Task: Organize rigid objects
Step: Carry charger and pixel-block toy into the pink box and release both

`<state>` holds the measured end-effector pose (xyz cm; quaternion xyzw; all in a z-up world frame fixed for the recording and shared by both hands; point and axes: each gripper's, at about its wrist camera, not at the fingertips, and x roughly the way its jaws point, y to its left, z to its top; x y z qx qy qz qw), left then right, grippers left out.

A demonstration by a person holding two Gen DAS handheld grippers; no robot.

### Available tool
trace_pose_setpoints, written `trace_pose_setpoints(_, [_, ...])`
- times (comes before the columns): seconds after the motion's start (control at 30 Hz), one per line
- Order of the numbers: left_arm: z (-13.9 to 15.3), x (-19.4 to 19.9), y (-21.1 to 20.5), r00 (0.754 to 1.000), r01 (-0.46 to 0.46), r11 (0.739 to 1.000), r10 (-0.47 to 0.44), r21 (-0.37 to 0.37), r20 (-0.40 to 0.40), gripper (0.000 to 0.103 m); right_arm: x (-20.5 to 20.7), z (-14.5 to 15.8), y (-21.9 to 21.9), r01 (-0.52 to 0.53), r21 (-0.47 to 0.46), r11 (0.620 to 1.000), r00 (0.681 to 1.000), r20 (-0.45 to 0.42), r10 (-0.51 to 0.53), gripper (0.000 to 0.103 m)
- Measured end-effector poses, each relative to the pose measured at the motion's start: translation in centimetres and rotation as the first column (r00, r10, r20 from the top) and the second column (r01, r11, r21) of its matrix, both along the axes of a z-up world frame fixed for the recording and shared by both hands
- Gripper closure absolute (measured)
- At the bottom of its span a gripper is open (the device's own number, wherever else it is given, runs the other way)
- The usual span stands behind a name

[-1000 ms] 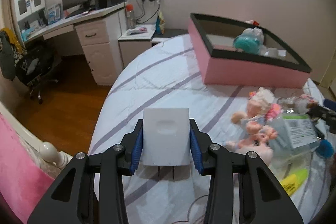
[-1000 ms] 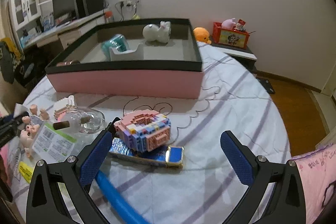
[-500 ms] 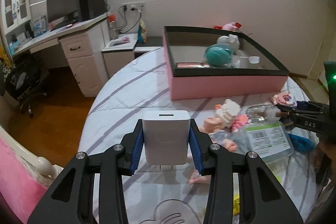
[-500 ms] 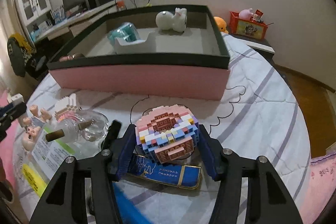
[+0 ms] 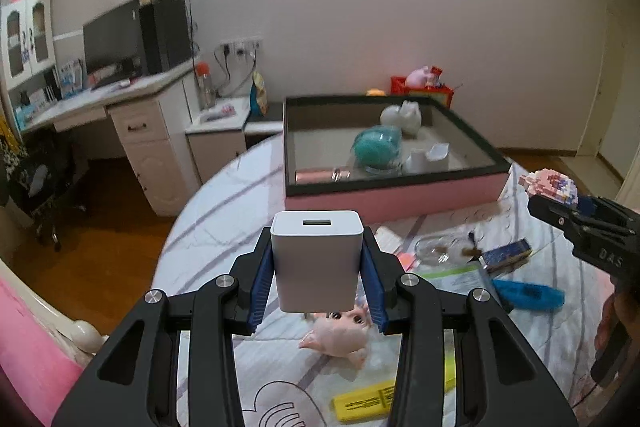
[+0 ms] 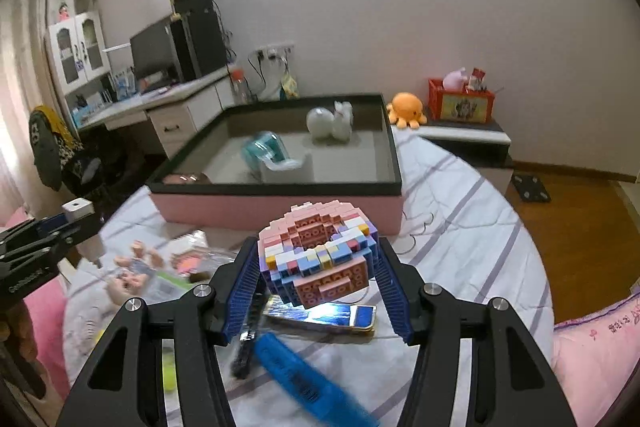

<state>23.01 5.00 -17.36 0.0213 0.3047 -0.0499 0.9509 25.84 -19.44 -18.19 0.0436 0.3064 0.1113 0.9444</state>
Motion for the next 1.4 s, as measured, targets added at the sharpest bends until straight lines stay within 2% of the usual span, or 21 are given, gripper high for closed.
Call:
trace_pose_setpoints(0.43, [5.1, -3.3, -2.2, 0.989, 0.010, 1.000, -0.012, 0.017, 0.149, 0.062, -4.3, 5.4, 1.5, -0.032, 0.022, 0.999, 0.987, 0.158, 0.028, 0.045])
trace_pose_setpoints(0.6, [6.6, -4.1, -2.6, 0.980, 0.007, 0.999, -0.014, 0.032, 0.200, 0.062, -5.0, 6.5, 1.7, -0.045, 0.024, 0.999, 0.980, 0.193, 0.039, 0.045])
trace_pose_setpoints(0.87, [7.8, -3.7, -2.6, 0.971, -0.008, 0.999, -0.004, 0.050, 0.240, 0.062, -5.1, 7.6, 2.1, -0.056, 0.017, 0.998, 0.971, 0.234, 0.051, 0.045])
trace_pose_setpoints(1.17, [7.7, 0.7, -3.1, 0.975, 0.003, 0.996, -0.022, 0.085, 0.221, 0.062, -1.6, 7.5, 2.3, -0.064, -0.004, 0.998, 0.974, 0.216, 0.063, 0.045])
trace_pose_setpoints(1.4, [5.2, 9.0, -3.7, 0.993, 0.059, 0.993, -0.069, 0.105, 0.094, 0.062, 5.1, 4.6, 1.8, -0.037, -0.037, 0.999, 0.992, 0.118, 0.041, 0.045])
